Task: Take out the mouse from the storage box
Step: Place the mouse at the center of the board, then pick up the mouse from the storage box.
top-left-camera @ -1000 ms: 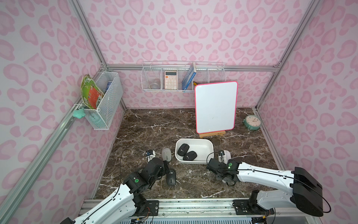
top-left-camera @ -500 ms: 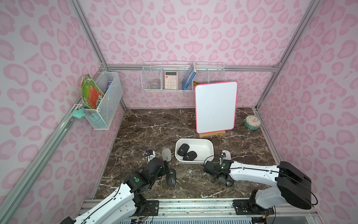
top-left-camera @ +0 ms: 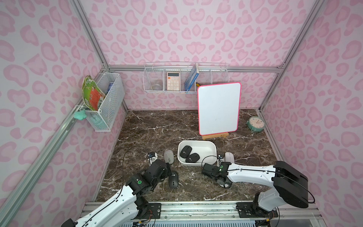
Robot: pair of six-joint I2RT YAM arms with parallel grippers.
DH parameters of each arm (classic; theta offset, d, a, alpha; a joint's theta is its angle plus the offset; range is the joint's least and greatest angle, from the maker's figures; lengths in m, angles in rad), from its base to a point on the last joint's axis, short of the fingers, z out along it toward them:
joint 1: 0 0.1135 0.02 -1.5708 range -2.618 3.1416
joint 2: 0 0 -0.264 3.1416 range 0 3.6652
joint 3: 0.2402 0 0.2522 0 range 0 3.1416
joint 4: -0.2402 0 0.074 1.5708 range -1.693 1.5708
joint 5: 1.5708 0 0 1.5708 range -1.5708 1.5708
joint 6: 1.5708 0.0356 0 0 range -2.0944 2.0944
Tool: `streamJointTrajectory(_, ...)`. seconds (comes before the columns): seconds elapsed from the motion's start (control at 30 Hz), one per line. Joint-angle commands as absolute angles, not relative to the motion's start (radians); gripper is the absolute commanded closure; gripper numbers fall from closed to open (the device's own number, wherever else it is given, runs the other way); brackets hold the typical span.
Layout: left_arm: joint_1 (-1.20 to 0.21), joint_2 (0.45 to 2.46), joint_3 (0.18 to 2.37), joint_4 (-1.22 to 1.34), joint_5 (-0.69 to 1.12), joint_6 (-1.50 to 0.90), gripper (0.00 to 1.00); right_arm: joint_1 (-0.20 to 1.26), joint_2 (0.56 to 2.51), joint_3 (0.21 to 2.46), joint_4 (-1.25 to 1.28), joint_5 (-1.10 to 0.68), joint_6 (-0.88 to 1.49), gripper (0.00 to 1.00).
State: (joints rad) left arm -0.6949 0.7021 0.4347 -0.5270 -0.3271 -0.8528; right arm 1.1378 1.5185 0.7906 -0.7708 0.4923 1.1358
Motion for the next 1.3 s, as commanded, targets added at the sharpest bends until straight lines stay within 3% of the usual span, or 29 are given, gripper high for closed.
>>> streamJointTrajectory(0.0,-0.695,0.707,0.459,-0.546,-0.341,-0.83,0.04,1.14,1.501,0.81,-0.743,0.461,1.103,0.22)
streamJointTrajectory(0.17,-0.692,0.725,0.496,-0.543,-0.35,-0.779,0.03,1.148,1.412,0.812,-0.71,0.449,1.074,0.07)
streamJointTrajectory(0.3,-0.686,0.787,0.575,-0.56,-0.336,-0.735,0.03,1.143,1.299,0.77,-0.643,0.432,1.018,0.03)
streamJointTrajectory(0.8,-0.639,1.262,1.051,-0.689,-0.117,-0.536,0.03,0.854,0.931,0.618,-0.372,0.288,0.734,0.01)
streamJointTrajectory(1.13,-0.629,1.615,1.333,-0.834,0.116,-0.471,0.09,0.75,0.89,0.548,-0.278,0.202,0.682,0.01)
streamJointTrajectory(1.27,-0.629,1.716,1.411,-0.861,0.105,-0.469,0.13,0.746,0.885,0.522,-0.248,0.195,0.678,0.01)
